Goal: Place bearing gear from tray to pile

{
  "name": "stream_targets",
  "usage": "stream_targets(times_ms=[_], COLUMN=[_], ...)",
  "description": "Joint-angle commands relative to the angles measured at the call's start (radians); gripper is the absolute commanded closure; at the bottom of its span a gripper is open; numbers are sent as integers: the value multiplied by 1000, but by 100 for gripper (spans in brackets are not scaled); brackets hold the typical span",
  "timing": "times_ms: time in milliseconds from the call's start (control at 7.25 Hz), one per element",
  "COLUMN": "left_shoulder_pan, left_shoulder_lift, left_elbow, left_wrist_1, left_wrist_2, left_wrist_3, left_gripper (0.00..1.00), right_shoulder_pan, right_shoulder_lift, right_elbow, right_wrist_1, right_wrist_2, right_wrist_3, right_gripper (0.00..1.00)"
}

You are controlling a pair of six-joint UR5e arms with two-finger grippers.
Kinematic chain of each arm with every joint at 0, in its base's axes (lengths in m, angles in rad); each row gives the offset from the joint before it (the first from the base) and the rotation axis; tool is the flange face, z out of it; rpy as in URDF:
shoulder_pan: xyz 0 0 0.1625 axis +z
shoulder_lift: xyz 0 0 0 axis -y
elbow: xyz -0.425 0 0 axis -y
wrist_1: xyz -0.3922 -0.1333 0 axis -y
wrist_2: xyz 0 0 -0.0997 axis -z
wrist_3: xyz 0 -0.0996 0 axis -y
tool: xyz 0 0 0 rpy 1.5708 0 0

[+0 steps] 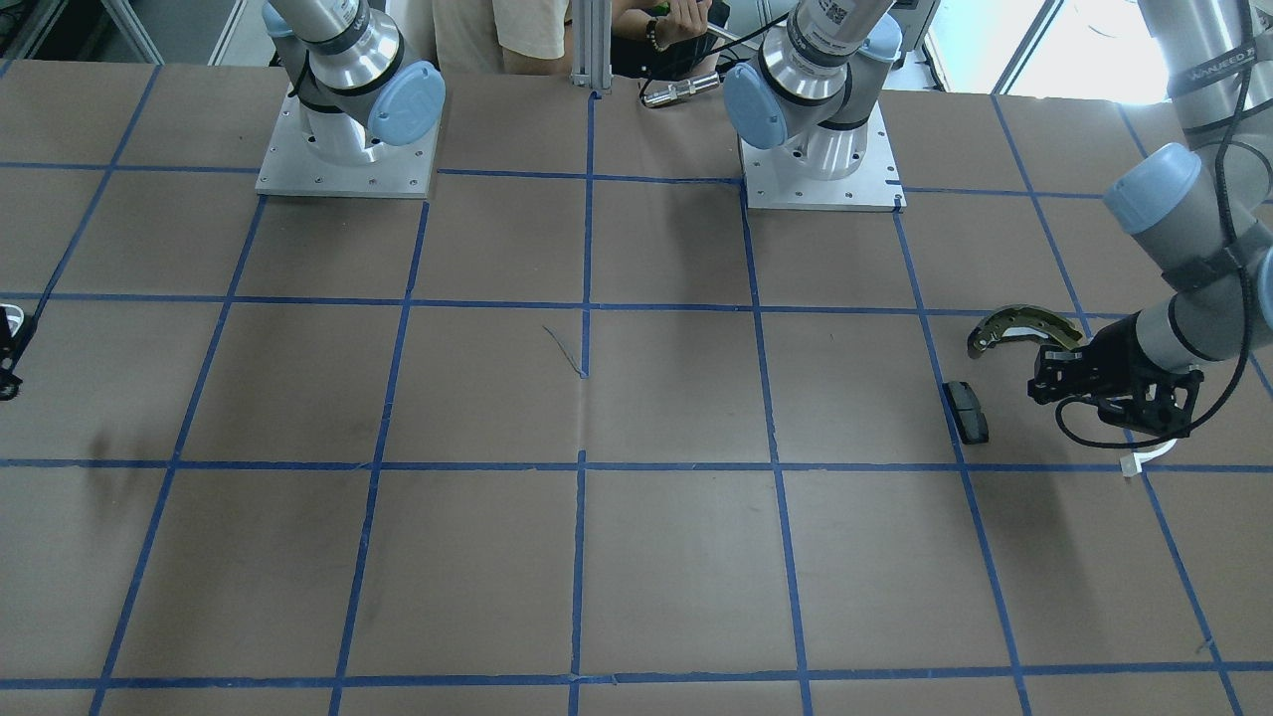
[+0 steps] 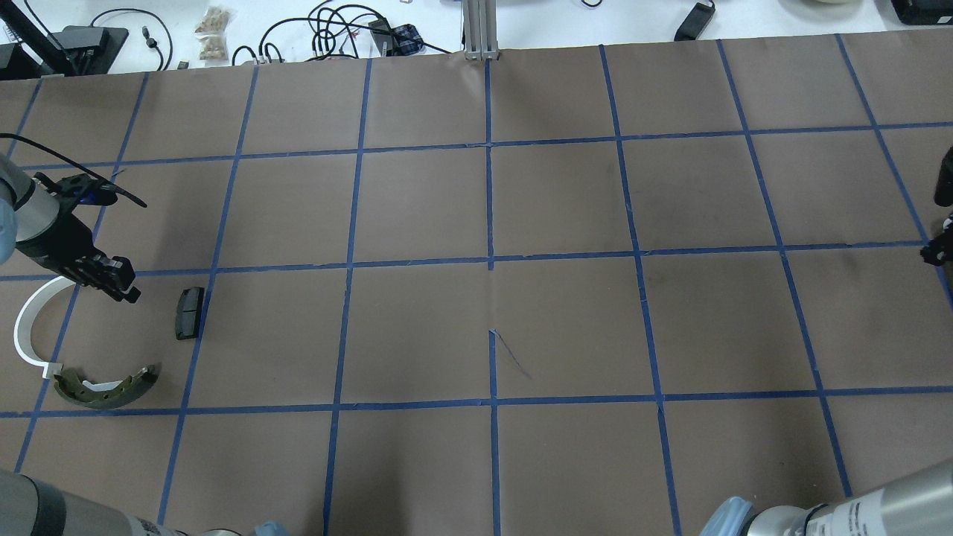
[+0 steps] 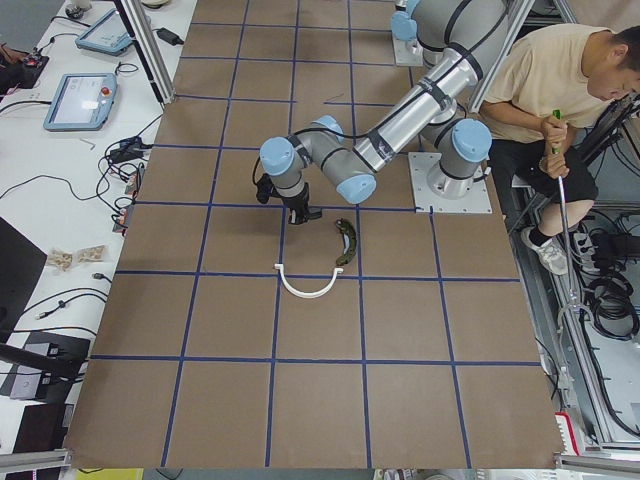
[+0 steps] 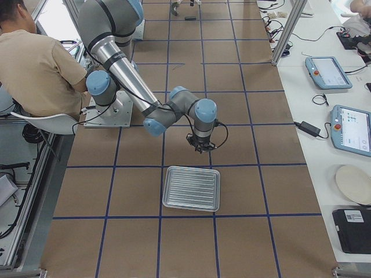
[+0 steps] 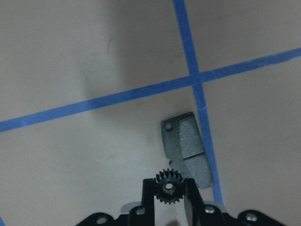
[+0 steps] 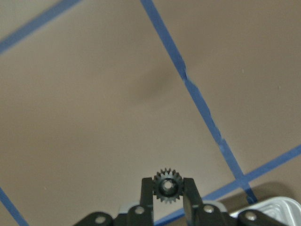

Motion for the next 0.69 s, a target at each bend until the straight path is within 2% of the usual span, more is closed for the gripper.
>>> stream_targets(times_ms=[0,276,552], left_shoulder_pan=[21,22,22], left_shoulder_lift=[-37,-63,-72], left_elbow=[-6,-15,-64], left_wrist_1=[1,3,67], left_wrist_2=[5,20,20], left_wrist_3=[9,7,3], left_gripper=[100,100,100], right_shoulder_pan=[267,500,790], right_shoulder_lift=[-73,-70,-59], right_elbow=[58,55,46], right_wrist_1=[7,-62,-68], right_wrist_2=[2,31,34], right_wrist_3=[434,910,1362], right_gripper=[100,100,100])
